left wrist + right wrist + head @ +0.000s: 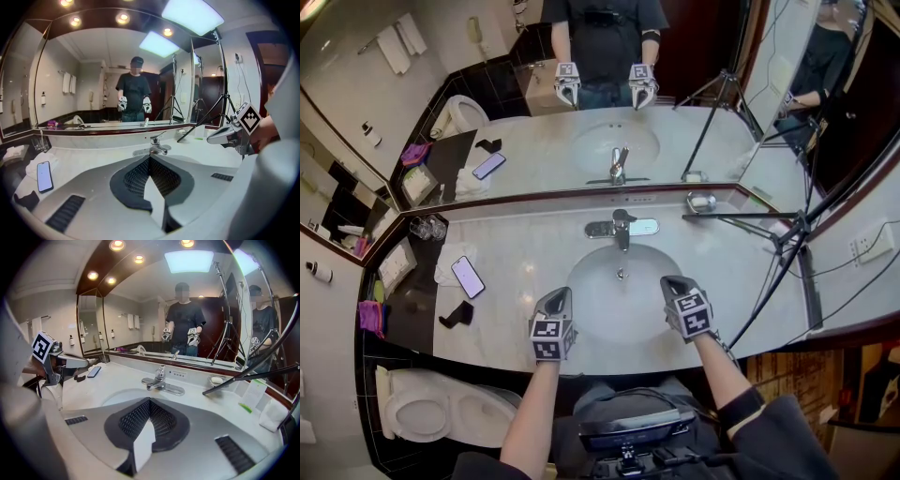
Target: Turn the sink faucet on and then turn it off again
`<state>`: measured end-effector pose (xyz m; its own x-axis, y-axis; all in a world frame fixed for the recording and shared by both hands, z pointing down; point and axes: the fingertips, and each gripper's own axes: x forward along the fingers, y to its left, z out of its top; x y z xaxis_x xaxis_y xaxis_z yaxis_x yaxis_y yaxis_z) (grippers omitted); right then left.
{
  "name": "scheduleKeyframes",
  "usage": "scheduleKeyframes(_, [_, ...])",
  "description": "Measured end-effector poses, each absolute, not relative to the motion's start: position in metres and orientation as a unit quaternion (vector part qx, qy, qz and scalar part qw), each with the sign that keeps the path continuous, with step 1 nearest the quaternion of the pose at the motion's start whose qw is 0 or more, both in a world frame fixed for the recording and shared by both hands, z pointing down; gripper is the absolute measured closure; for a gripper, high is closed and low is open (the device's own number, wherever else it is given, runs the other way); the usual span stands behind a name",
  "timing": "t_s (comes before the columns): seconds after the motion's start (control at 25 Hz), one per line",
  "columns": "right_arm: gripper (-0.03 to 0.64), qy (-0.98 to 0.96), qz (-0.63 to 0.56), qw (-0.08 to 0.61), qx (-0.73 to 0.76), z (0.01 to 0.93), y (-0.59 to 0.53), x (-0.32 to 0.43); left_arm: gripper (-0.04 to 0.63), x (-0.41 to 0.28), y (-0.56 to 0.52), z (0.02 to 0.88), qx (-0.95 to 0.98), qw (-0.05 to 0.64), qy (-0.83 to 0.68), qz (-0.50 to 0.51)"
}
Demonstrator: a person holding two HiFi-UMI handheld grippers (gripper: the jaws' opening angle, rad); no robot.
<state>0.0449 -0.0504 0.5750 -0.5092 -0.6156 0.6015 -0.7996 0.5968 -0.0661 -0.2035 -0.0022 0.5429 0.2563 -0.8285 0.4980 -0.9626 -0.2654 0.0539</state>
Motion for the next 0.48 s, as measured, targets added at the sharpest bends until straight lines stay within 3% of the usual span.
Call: scheduleKeyframes(0.48, [0.596,-0.85,0.186,0.28,0.405,0.587,-0.055,0.043,0.581,-0.192,-0.024,0.545,0.781,0.145,-0.571,0.207])
